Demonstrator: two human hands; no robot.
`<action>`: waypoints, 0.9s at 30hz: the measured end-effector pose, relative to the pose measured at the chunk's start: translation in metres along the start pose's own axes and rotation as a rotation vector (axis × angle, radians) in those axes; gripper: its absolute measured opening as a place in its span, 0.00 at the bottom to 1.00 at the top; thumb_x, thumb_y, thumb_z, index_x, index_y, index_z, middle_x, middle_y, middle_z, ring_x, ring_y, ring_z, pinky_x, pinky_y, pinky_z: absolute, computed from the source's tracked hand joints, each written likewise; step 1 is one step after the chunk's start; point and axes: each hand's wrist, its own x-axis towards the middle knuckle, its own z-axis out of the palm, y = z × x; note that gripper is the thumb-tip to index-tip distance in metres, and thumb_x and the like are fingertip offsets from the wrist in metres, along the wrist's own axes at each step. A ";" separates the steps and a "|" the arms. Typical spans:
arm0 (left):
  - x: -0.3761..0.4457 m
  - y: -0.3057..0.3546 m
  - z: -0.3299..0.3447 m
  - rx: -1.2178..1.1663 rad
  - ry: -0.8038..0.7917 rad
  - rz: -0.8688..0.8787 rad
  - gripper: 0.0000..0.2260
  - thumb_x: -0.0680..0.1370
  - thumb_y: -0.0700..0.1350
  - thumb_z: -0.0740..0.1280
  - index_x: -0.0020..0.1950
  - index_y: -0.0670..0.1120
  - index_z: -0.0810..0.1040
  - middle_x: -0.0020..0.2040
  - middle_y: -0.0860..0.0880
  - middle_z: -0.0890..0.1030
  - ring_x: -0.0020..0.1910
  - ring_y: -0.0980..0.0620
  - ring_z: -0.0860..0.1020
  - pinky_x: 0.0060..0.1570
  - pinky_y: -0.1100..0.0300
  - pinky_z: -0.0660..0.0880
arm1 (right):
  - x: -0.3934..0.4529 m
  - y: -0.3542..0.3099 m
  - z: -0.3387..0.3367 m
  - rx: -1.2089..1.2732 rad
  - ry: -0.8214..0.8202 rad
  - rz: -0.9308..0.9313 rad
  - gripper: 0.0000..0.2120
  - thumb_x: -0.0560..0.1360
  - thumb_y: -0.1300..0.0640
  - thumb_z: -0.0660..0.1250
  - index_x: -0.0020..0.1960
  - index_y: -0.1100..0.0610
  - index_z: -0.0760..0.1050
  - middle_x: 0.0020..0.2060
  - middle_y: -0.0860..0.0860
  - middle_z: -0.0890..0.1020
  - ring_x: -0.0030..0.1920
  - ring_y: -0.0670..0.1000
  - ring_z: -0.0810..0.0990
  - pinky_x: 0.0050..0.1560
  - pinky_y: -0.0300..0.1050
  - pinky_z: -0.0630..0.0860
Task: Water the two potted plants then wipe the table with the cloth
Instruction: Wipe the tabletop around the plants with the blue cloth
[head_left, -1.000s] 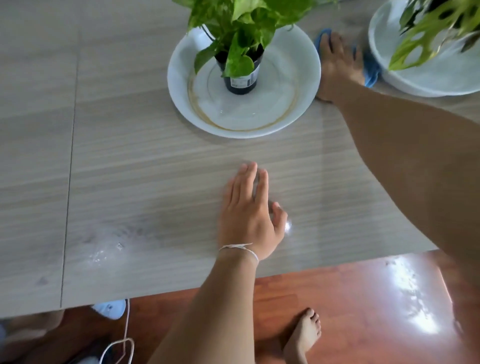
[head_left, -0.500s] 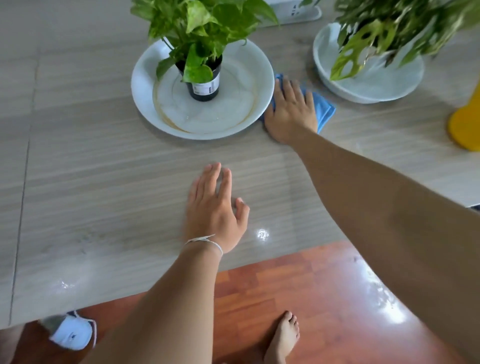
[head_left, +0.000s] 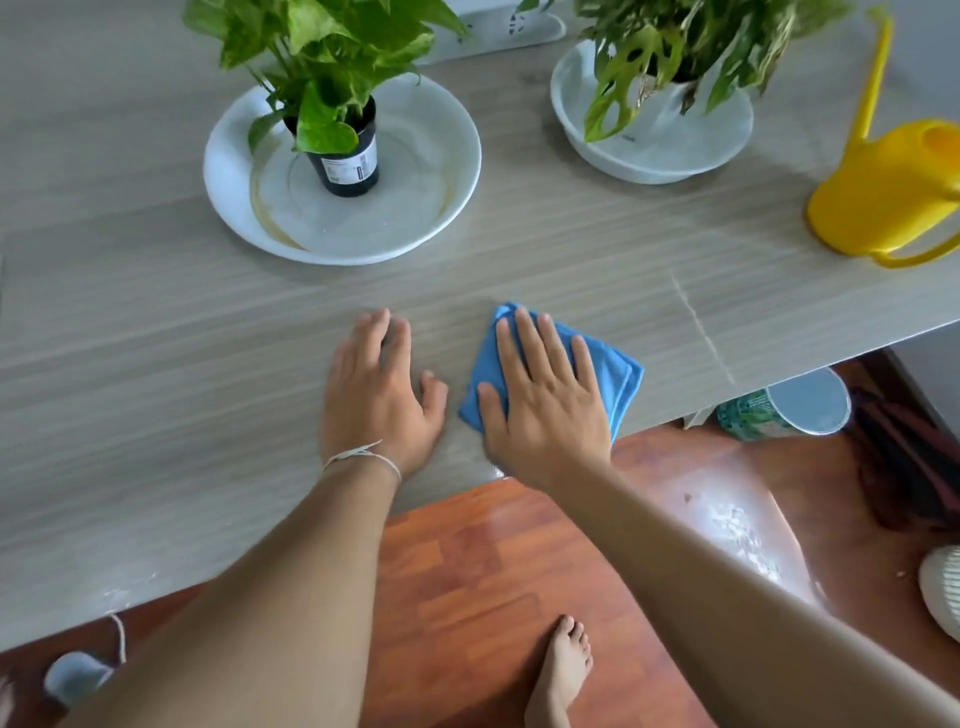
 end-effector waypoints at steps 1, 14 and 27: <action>0.000 0.000 -0.001 0.001 0.002 -0.003 0.26 0.75 0.50 0.60 0.70 0.39 0.70 0.74 0.38 0.68 0.73 0.38 0.65 0.70 0.43 0.64 | -0.005 -0.001 0.000 -0.007 -0.008 -0.002 0.33 0.81 0.43 0.53 0.82 0.57 0.58 0.82 0.54 0.59 0.81 0.56 0.55 0.79 0.59 0.50; -0.001 0.003 -0.004 0.013 -0.055 -0.017 0.27 0.77 0.49 0.60 0.73 0.40 0.68 0.76 0.39 0.66 0.77 0.40 0.62 0.72 0.43 0.62 | 0.168 0.009 0.009 0.017 -0.083 0.069 0.34 0.81 0.41 0.45 0.83 0.55 0.49 0.83 0.51 0.52 0.82 0.52 0.46 0.80 0.58 0.42; -0.001 -0.002 0.003 -0.028 0.008 0.008 0.27 0.75 0.48 0.64 0.73 0.40 0.70 0.75 0.40 0.66 0.76 0.41 0.63 0.70 0.41 0.65 | 0.336 0.027 0.011 -0.107 -0.153 0.051 0.38 0.81 0.43 0.56 0.83 0.56 0.43 0.83 0.54 0.50 0.82 0.55 0.46 0.79 0.61 0.46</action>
